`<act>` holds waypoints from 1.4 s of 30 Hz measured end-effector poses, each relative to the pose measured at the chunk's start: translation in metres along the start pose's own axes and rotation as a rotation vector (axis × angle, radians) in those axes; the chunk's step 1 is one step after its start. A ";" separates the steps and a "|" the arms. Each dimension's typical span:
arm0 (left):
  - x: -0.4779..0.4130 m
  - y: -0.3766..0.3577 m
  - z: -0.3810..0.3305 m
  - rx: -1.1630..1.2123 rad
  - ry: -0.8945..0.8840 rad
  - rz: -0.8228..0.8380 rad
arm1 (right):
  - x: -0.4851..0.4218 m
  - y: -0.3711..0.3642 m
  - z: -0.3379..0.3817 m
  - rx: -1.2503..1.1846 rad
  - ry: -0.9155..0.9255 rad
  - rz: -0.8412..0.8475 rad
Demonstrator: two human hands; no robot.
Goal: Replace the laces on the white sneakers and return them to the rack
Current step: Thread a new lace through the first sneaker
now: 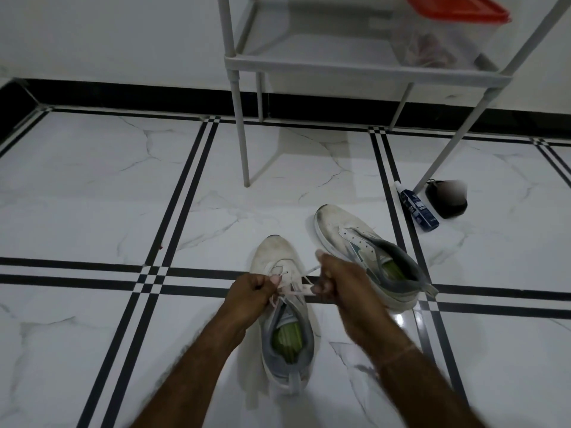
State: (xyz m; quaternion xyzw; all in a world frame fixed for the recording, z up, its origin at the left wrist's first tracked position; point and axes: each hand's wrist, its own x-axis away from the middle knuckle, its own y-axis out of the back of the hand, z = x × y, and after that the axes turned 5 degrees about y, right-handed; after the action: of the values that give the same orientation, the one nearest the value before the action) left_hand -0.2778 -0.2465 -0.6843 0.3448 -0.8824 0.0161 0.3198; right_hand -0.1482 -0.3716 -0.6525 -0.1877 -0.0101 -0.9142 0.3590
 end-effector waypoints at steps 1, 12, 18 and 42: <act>0.000 0.001 0.003 0.014 0.001 -0.014 | -0.003 0.012 0.012 -0.060 0.009 -0.012; 0.005 -0.012 0.006 0.311 -0.031 -0.168 | -0.018 0.020 -0.040 1.007 0.522 0.254; 0.002 -0.004 0.006 0.728 0.030 -0.275 | -0.012 0.007 -0.057 0.822 0.502 0.215; -0.002 0.009 0.050 -0.059 -0.360 -0.132 | -0.015 0.003 -0.037 -0.313 -0.054 0.212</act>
State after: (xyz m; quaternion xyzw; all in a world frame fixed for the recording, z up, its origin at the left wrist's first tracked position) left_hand -0.3096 -0.2507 -0.7237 0.3899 -0.9009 -0.0926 0.1670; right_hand -0.1487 -0.3699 -0.6927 -0.2659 0.1425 -0.8562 0.4195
